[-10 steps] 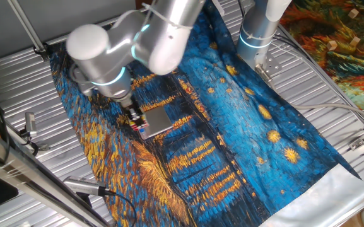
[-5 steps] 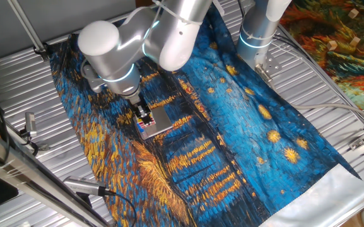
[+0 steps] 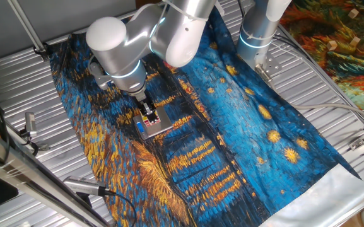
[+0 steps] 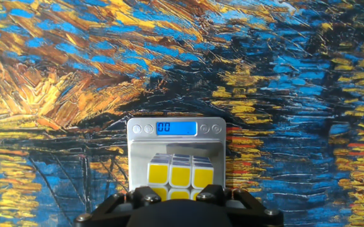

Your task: Place the block on the scale

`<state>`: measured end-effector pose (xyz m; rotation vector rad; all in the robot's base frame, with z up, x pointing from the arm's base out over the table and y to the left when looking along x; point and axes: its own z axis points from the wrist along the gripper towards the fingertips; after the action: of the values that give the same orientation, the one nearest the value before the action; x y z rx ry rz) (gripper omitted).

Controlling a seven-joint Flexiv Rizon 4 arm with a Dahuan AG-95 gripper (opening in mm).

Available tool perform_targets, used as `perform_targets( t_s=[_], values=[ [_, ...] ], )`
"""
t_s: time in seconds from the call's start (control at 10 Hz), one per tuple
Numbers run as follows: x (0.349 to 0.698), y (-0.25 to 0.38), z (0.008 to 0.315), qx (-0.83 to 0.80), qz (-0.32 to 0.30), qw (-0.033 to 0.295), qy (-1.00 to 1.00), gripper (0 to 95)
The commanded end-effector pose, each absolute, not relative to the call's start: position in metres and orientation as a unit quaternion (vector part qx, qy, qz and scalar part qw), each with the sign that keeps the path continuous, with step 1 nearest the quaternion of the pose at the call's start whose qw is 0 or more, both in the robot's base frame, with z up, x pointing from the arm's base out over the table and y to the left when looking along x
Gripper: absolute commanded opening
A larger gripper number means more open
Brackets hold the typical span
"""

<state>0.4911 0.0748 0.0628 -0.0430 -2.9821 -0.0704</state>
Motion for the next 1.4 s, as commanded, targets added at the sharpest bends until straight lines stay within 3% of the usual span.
perform_targets(
  t_s=[0.1, 1.4],
  values=[
    [0.491, 0.075, 0.063, -0.014, -0.023, 0.078, -0.997, 0.0],
    [0.491, 0.083, 0.050, -0.019, -0.019, 0.071, -0.997, 0.0]
  ],
)
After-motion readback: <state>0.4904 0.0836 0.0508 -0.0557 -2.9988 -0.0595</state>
